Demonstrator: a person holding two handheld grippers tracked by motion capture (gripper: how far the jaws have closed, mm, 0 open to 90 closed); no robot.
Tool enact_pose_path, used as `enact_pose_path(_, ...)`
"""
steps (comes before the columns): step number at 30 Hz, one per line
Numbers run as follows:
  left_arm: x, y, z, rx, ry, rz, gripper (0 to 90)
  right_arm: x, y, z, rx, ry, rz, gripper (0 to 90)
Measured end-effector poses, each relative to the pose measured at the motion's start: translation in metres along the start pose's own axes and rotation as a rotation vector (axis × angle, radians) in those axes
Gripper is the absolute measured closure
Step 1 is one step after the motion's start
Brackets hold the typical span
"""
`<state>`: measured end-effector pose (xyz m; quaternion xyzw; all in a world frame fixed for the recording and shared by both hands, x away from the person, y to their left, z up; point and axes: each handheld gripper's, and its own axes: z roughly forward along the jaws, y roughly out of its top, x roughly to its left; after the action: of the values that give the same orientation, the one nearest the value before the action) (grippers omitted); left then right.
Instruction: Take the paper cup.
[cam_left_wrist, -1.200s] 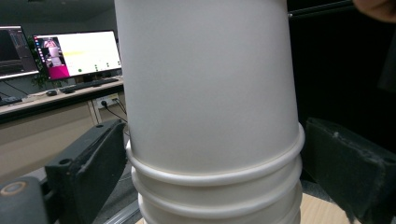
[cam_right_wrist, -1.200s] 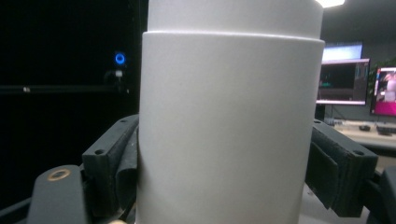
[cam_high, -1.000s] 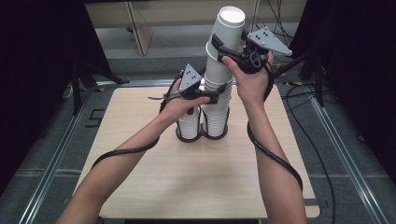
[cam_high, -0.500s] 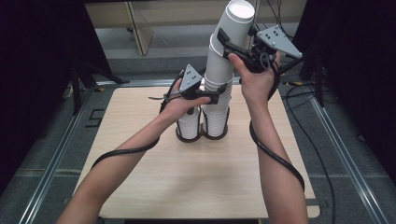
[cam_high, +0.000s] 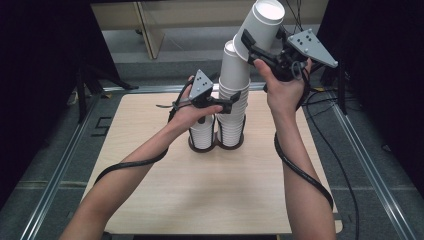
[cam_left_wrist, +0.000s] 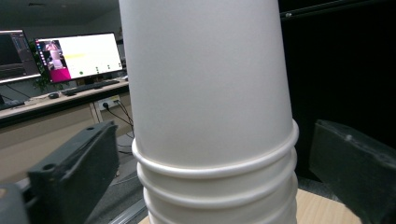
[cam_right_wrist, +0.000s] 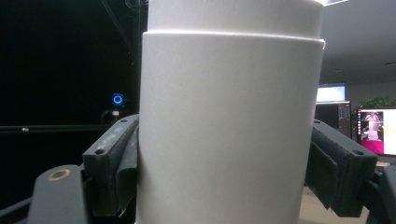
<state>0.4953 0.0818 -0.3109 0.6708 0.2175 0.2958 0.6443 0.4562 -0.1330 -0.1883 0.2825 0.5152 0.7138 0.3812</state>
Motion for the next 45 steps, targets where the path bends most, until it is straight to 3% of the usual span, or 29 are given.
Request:
enact_pose_path(5, 0.001, 0.000, -0.010, 0.001, 0.001, 0.024, 0.0, 0.000, -0.003, -0.010, -0.002, -0.002, 0.001, 20.2)
enact_pose_path(16, -0.003, 0.004, -0.035, -0.031, -0.006, 0.028, 0.0, -0.001, -0.006, -0.032, -0.009, -0.006, -0.001, 20.2)
enact_pose_path(20, -0.006, 0.003, -0.044, -0.032, -0.013, 0.034, 0.0, -0.001, -0.010, -0.040, -0.007, -0.011, 0.025, 20.2)
enact_pose_path(26, -0.007, -0.001, -0.055, -0.038, -0.008, 0.031, 0.0, -0.004, -0.015, -0.054, -0.013, -0.022, 0.024, 20.2)
enact_pose_path(45, -0.015, -0.030, -0.087, -0.031, -0.009, 0.028, 0.0, 0.003, -0.068, -0.091, 0.060, -0.042, 0.092, 20.2)
